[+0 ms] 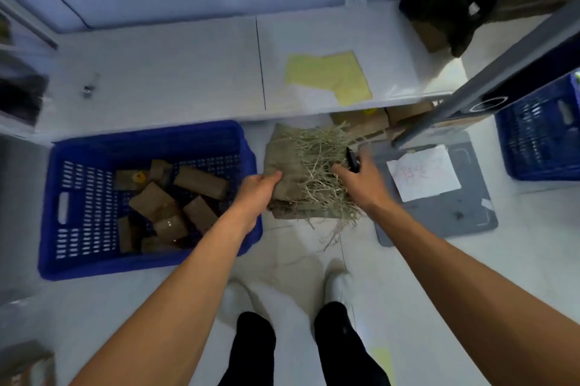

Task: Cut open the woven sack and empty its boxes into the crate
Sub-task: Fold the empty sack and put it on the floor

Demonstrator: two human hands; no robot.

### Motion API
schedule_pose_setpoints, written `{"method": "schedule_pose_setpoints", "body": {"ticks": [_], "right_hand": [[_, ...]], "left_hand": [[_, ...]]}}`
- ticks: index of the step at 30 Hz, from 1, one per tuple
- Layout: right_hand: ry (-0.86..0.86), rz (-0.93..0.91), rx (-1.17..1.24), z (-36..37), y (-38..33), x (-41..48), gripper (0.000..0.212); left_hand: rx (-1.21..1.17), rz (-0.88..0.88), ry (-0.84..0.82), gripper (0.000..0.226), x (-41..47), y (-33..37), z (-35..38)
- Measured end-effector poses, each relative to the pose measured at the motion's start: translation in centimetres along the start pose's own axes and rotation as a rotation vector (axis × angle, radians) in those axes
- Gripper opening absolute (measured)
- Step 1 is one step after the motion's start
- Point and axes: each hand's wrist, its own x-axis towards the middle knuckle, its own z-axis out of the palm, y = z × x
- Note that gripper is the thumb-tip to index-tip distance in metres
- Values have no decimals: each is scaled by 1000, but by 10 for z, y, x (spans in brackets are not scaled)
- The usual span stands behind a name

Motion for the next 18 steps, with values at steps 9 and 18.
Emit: {"method": "schedule_pose_setpoints", "body": {"ticks": [9, 18], "right_hand": [[-14, 53, -149, 112, 178, 187, 50], [-35, 114, -252, 169, 303, 303, 50]], "left_hand": [[210, -70, 182, 31, 220, -146, 63], [399, -151, 212, 33, 367, -245, 101]]}}
